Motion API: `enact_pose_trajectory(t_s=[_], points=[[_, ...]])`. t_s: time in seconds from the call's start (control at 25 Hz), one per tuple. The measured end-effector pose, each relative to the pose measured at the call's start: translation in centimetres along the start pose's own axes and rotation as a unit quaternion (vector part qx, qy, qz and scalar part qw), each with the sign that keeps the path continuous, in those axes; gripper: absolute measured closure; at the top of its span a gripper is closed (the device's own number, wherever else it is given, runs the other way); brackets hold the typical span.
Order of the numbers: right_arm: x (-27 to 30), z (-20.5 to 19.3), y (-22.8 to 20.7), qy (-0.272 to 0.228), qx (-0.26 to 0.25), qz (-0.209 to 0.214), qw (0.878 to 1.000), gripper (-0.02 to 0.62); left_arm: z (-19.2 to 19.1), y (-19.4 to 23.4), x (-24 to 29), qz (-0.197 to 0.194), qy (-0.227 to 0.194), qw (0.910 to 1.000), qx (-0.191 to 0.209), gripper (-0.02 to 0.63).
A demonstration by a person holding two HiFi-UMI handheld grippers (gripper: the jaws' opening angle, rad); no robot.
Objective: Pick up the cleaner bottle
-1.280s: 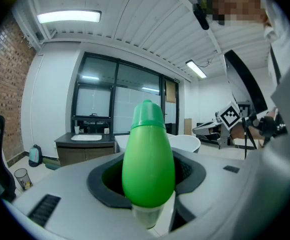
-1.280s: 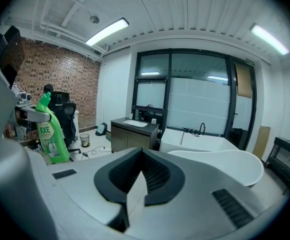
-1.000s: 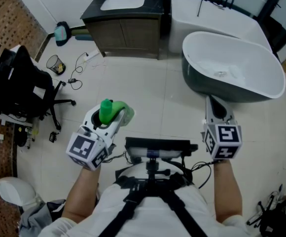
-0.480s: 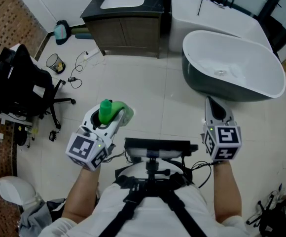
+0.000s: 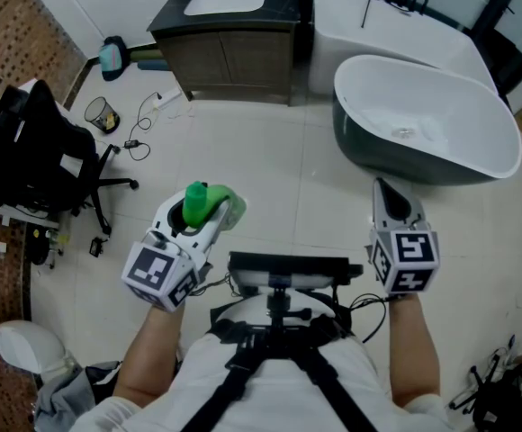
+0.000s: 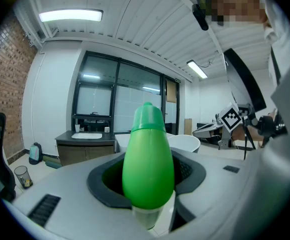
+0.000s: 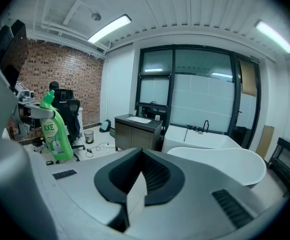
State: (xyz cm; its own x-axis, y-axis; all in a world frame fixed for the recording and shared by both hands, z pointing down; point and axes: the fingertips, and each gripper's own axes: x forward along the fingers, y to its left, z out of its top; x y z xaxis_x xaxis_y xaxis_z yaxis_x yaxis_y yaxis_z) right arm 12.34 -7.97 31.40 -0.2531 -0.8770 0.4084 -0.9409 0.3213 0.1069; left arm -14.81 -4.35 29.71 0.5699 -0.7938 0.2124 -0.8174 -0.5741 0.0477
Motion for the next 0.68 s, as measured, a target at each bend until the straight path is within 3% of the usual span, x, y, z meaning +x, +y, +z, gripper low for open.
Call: enact_pose_trajectory(t_s=[0.68], points=[[0.02,-0.22,0.13,0.004,-0.001,0.003,1.000,0.594,-0.26,-0.13,0.06,-0.001,0.003,1.0000,-0.002,0.420]])
